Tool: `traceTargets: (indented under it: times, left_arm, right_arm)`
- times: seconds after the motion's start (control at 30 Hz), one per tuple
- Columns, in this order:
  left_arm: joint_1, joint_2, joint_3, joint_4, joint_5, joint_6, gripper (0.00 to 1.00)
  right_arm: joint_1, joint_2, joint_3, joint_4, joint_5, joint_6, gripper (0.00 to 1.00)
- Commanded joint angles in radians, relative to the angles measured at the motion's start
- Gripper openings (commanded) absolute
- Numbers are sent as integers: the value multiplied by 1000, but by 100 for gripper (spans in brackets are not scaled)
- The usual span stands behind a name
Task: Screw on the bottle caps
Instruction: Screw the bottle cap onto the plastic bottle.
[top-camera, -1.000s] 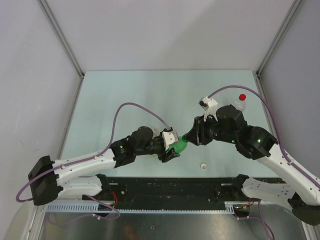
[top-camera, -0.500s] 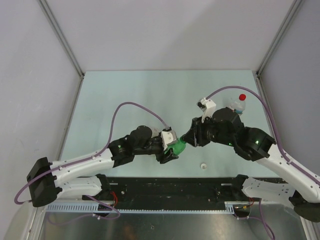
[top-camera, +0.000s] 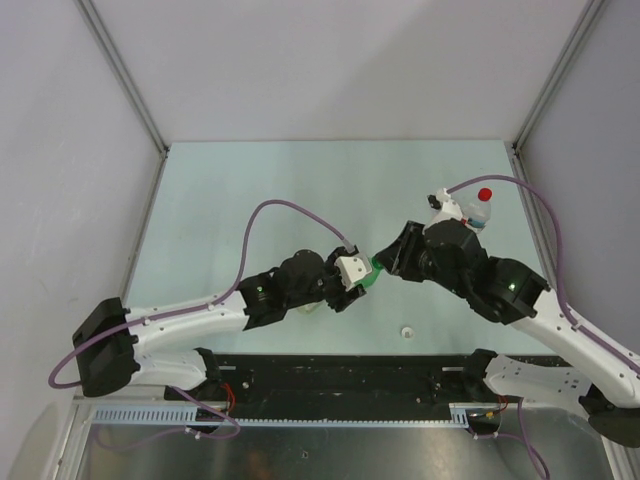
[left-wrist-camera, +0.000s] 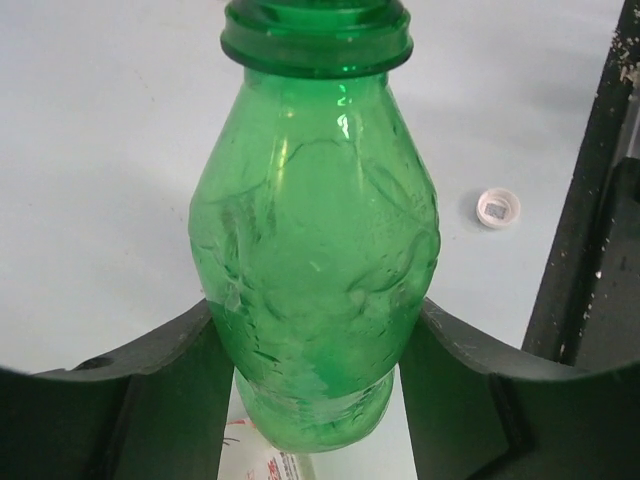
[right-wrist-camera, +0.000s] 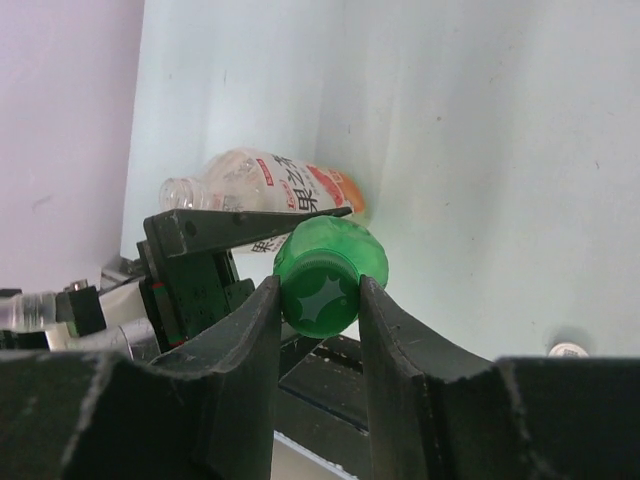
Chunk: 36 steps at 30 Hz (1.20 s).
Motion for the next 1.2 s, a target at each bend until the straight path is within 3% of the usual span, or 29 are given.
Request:
traceTargets:
  times: [0.0, 0.53, 0.7, 0.83, 1.03, 1.17]
  left_arm:
    - [-24, -8, 78, 223, -79, 62, 0]
    - [-25, -11, 32, 240, -25, 50, 0]
    - [-24, 0, 31, 240, -28, 27, 0]
    - [-15, -19, 9, 240, 33, 3, 0]
    - [10, -76, -28, 239, 193, -8, 0]
    - [32, -111, -53, 237, 278, -20, 0]
  right_arm:
    - [-2, 1, -19, -79, 28, 55, 26]
    - [-30, -64, -19, -58, 24, -14, 60]
    - [-30, -74, -19, -30, -23, -110, 80]
    - [-31, -108, -21, 9, -133, -281, 97]
    - [-30, -196, -29, 129, -360, -527, 99]
    - [-29, -258, -29, 113, -463, -678, 99]
